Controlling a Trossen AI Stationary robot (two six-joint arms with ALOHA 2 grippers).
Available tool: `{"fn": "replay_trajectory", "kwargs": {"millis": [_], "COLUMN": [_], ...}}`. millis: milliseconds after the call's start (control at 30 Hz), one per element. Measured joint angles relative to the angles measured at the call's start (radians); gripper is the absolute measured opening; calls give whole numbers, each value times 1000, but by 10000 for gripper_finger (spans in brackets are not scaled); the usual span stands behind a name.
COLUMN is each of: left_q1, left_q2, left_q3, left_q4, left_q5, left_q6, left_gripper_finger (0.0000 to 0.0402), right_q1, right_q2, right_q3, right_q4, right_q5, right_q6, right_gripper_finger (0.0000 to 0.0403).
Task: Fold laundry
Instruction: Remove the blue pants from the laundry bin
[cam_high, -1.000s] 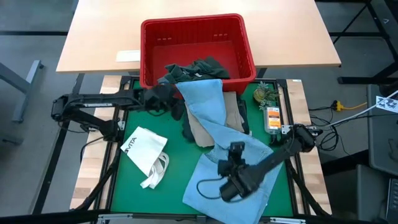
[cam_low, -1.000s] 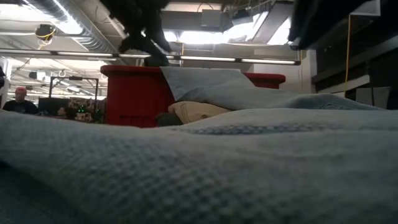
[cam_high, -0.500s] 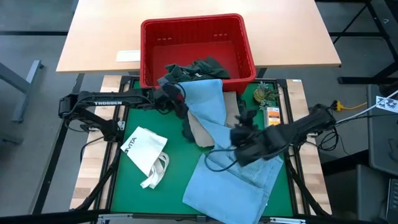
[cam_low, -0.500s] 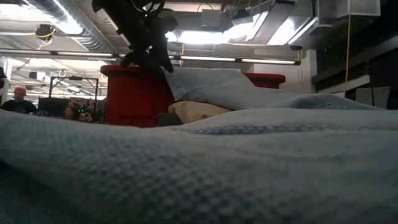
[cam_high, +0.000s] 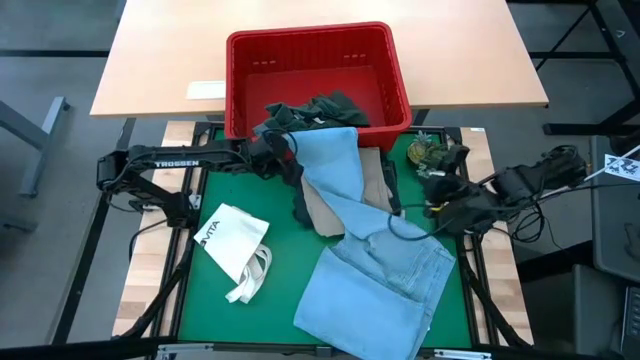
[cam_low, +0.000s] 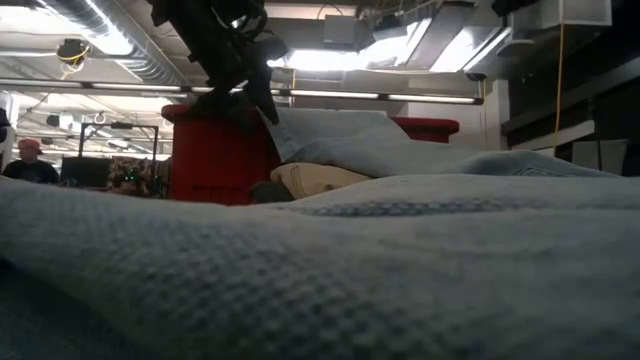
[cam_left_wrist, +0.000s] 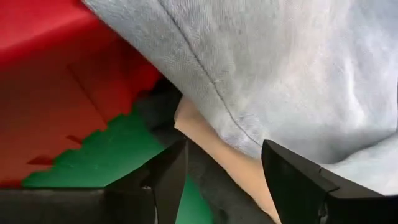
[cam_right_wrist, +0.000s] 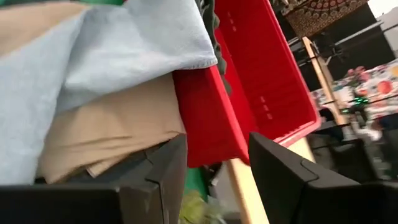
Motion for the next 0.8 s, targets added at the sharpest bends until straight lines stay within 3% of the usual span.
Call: {"fn": "replay_trajectory", "kwargs": {"millis": [200,367,633,800], "left_q1": [0,0,-1,-16], "left_q2": [65,118,142,136], "left_q3": [0,0,-2,-2], "left_q4": [57,139,276,279], "left_q5": [-42,-52,-48,-42], "left_q6": [1,31,80,80], "left_gripper_finger": [201,202,197,152], "right_q1": [0,0,0,1], "right_q2": [-177,-234,-204,-191], "right_q3": [-239,-355,-401,-401], "right_q4": [243,349,433,481], "right_q5": [-43,-127,-157,-157], "right_q6": [-2,-2,-3,-3], "right_gripper_finger": [172,172,172,172]}}
